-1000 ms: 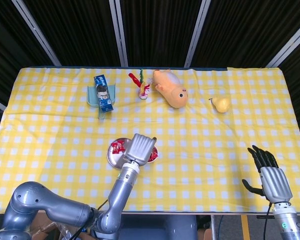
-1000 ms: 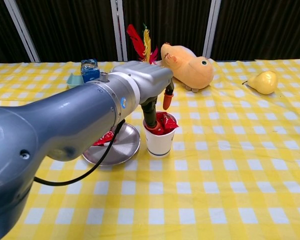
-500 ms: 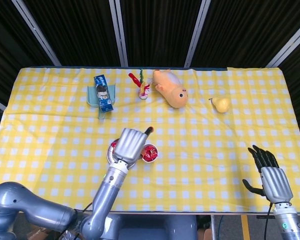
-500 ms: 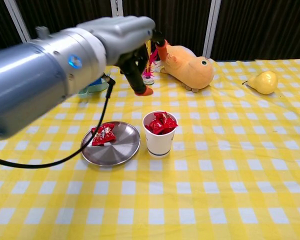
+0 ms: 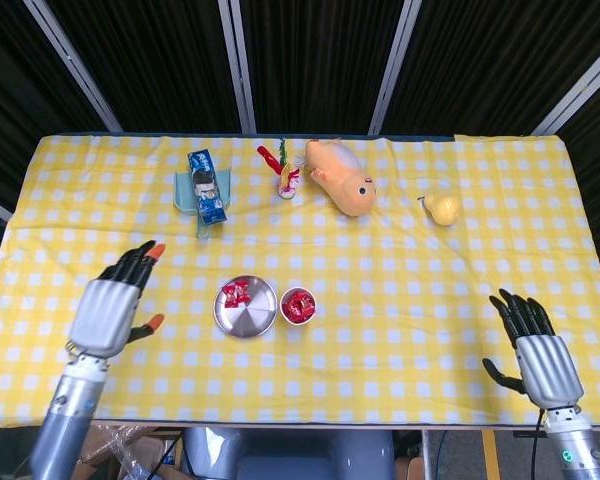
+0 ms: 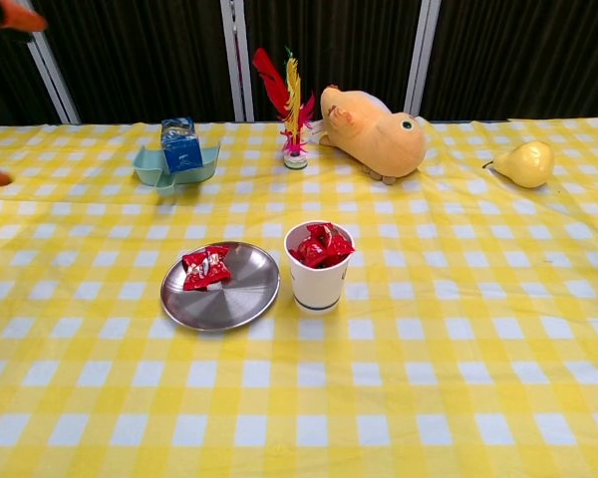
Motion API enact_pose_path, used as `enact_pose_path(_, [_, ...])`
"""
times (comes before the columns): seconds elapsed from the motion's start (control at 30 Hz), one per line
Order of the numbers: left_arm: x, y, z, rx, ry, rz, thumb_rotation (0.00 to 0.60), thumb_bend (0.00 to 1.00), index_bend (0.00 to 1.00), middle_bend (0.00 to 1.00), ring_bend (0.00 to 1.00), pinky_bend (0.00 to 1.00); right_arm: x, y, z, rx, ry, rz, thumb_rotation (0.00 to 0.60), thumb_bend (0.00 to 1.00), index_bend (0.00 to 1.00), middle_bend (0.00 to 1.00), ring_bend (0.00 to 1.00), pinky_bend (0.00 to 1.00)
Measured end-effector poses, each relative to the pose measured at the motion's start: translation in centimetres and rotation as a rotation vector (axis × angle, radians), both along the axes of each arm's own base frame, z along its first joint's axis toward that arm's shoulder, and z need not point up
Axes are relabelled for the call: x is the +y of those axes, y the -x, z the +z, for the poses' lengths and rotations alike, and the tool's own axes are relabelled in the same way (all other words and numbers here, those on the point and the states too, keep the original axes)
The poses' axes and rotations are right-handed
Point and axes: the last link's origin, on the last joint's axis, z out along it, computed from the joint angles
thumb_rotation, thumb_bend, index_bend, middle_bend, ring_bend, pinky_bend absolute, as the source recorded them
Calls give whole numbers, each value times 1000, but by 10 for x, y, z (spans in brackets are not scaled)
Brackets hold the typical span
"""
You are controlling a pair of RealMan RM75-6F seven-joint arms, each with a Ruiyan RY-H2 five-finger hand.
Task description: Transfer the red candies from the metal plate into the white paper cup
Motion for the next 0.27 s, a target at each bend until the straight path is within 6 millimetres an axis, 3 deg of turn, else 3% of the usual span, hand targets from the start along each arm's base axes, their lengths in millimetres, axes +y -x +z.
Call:
enact_pose_path(0.07, [-15,23,9,8,-2,21,600,153,0,0,0,16,1,0,-1,26,10,14,600,342,0,0,0,0])
enact_pose_path(0.27, [-52,83,30,102,-46,55,600,145,0,0,0,0,5,-1,-4,119,47,67,600,341,0,0,0,0])
